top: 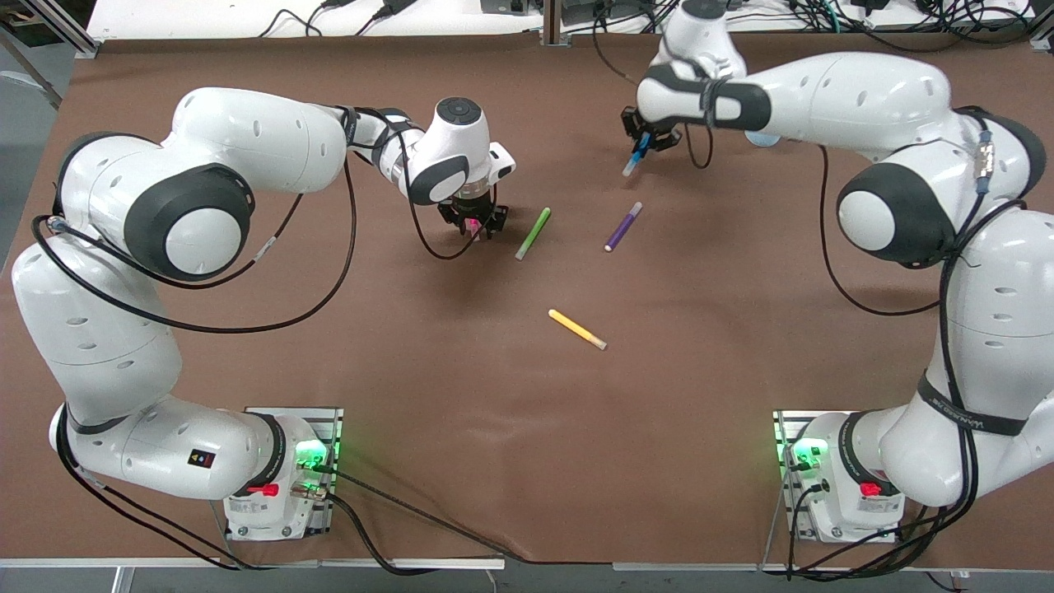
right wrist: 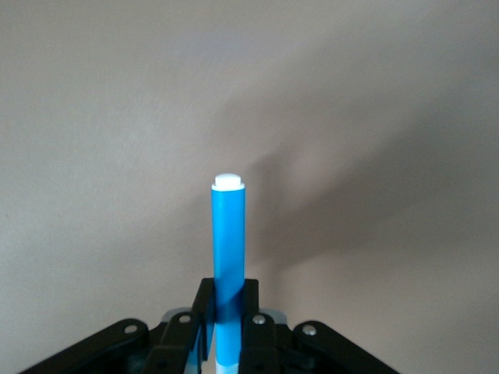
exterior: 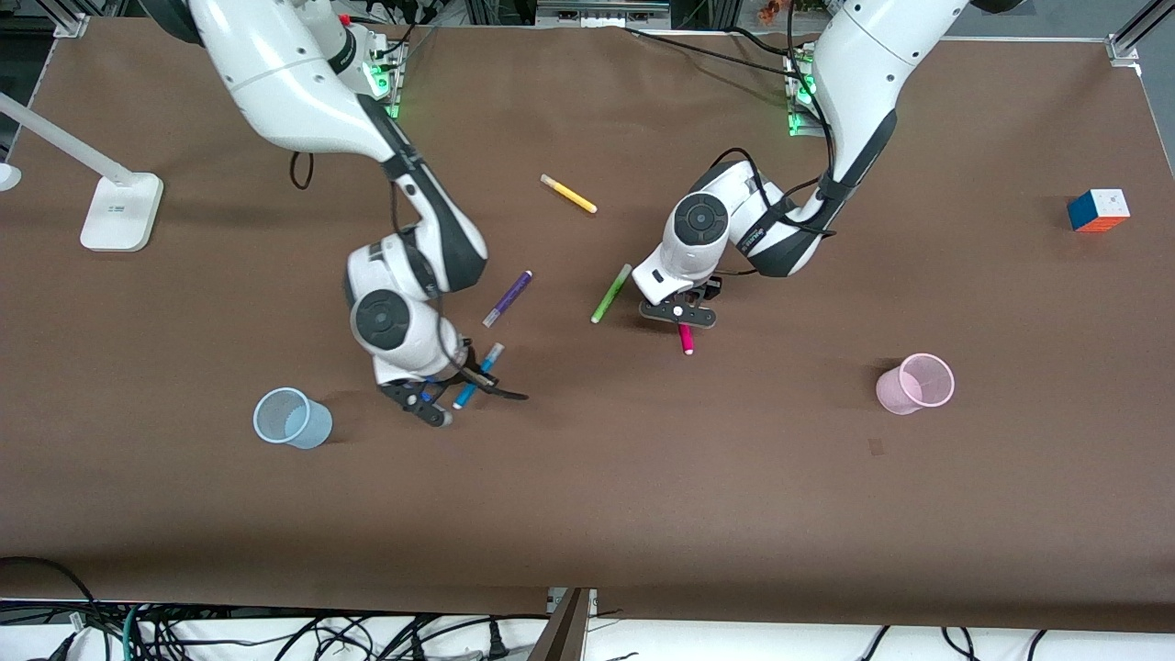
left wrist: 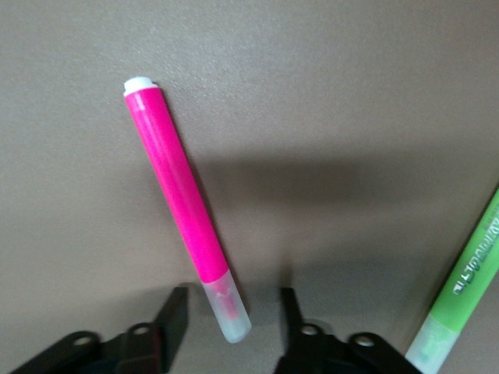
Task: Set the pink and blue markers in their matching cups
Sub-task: 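Lift the blue marker over the blue cup while the left gripper lifts pink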
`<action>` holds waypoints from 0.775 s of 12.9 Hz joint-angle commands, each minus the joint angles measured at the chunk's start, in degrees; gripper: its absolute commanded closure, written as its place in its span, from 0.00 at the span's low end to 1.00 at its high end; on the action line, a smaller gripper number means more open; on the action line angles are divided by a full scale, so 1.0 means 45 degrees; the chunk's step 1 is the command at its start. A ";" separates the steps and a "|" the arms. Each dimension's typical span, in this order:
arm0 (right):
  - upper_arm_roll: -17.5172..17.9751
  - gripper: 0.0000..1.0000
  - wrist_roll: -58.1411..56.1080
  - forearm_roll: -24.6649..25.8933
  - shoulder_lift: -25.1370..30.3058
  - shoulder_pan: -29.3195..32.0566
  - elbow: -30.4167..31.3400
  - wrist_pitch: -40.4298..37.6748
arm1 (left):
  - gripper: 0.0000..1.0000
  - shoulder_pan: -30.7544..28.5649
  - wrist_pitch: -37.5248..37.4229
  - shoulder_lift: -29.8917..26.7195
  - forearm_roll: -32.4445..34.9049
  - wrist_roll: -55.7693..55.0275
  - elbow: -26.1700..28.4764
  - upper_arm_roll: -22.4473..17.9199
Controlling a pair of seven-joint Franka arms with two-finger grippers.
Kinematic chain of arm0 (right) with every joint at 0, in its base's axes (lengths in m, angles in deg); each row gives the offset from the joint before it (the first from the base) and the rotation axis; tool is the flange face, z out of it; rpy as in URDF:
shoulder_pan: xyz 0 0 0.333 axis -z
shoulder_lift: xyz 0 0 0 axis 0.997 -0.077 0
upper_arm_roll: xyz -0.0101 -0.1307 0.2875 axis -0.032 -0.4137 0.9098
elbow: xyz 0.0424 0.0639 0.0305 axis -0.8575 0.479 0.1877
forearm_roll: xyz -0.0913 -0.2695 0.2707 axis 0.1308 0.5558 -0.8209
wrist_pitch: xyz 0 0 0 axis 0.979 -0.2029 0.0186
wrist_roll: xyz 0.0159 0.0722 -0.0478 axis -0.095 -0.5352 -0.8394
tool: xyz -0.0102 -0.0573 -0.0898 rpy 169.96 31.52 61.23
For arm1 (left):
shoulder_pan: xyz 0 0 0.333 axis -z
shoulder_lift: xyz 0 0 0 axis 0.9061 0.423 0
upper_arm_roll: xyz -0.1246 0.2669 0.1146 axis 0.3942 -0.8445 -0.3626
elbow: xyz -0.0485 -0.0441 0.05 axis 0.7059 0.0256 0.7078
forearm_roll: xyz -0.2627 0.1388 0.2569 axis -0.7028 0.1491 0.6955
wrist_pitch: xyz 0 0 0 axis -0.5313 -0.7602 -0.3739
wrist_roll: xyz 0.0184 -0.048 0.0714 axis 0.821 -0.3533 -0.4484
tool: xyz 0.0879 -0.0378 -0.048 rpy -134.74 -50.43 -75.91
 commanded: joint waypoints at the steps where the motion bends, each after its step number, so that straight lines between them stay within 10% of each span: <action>1: 0.0182 1.00 -0.1414 -0.0346 0.0706 0.1020 -0.1222 -0.3225 | 0.94 -0.0050 -0.0117 -0.0048 0.0325 -0.0058 -0.0156 -0.0030; 10: 0.0143 1.00 -0.6885 -0.5322 0.1140 0.5902 -0.2301 -0.7046 | 1.00 -0.0322 -0.7254 -0.0478 0.0344 0.1088 -0.3333 -0.0010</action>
